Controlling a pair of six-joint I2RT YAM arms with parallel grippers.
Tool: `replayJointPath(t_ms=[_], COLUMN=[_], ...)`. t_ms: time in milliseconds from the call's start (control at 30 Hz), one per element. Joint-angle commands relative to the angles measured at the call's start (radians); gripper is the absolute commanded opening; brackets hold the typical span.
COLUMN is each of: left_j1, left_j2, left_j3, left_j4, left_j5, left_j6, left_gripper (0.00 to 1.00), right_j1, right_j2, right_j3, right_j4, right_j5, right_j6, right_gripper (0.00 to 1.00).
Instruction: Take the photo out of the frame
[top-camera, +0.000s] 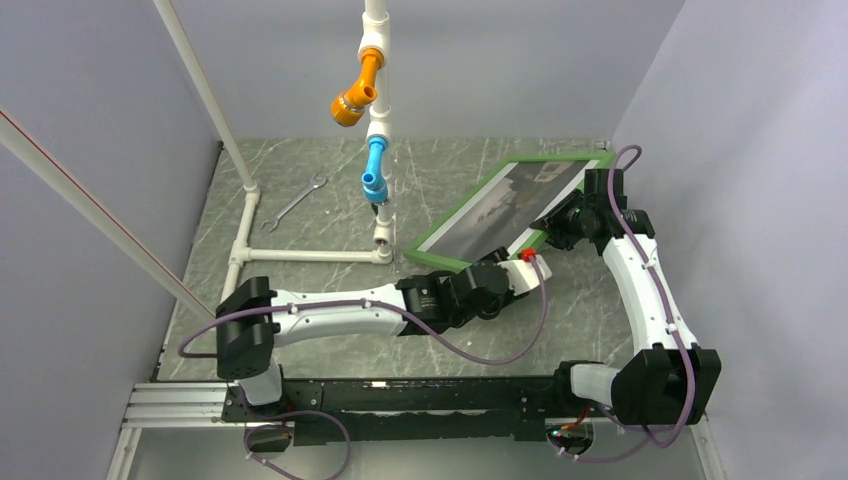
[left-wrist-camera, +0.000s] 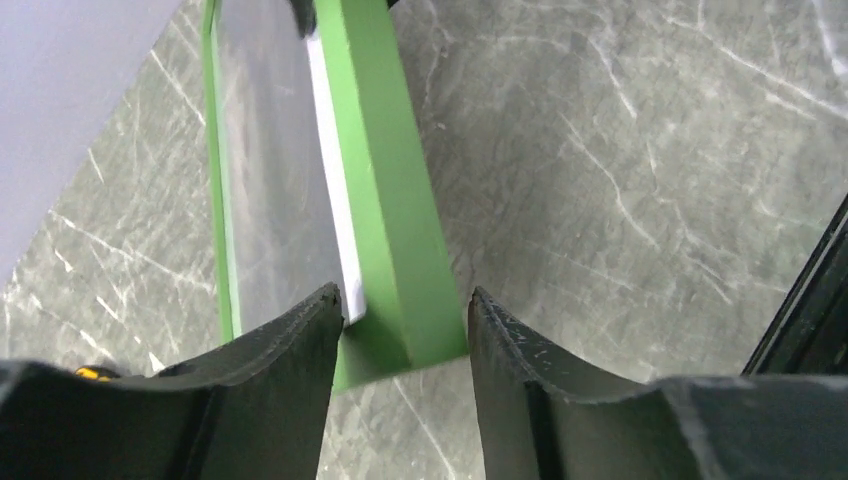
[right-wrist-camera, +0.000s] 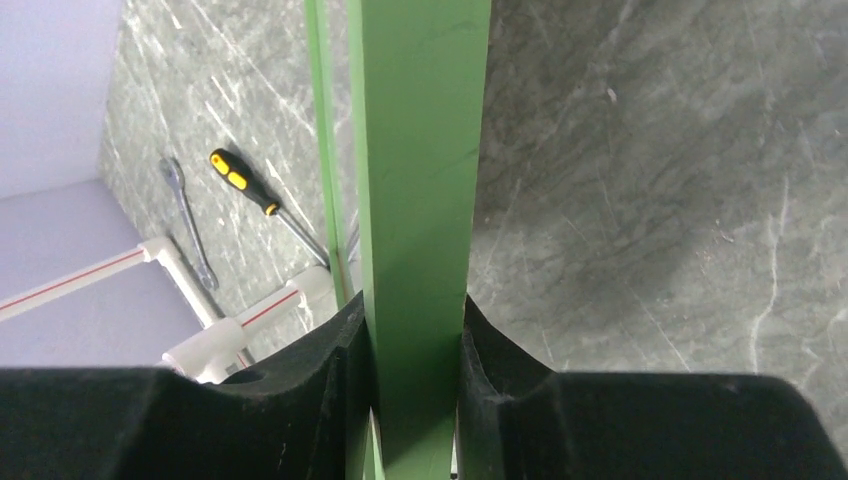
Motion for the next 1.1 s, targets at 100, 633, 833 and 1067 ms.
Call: replayJointPath(t_ms=[100,633,833,1067], left_j1=[-0.01,-0.012,-0.01,0.002], left_j2=[-0.162,-0.281,-0.245,-0.152], left_j3=[-0.132,-0.425,-0.452,-0.461], left_j4=[0.115,0.303,0.408,0.619], left_j5=[0.013,0.0,-0.069,-0.055], left_j6=[-0.092,0.06,0.131,0.245], left_gripper=[0.7,0.99,0.99,0.99], right_j1=[0.001,0.001,0.001,0.001], right_j2=[-0.019,-0.043,-0.06,-0.081], right_j3=[0.07,0.146,0.143,0.152], right_j4=[-0.073,-0.144,-0.137,-0.154], right_j5=[0.078,0.054,0.024,0.024], right_j6=[0.012,0.025,0.032,0.033], right_gripper=[0.0,0.0,0.0,0.0])
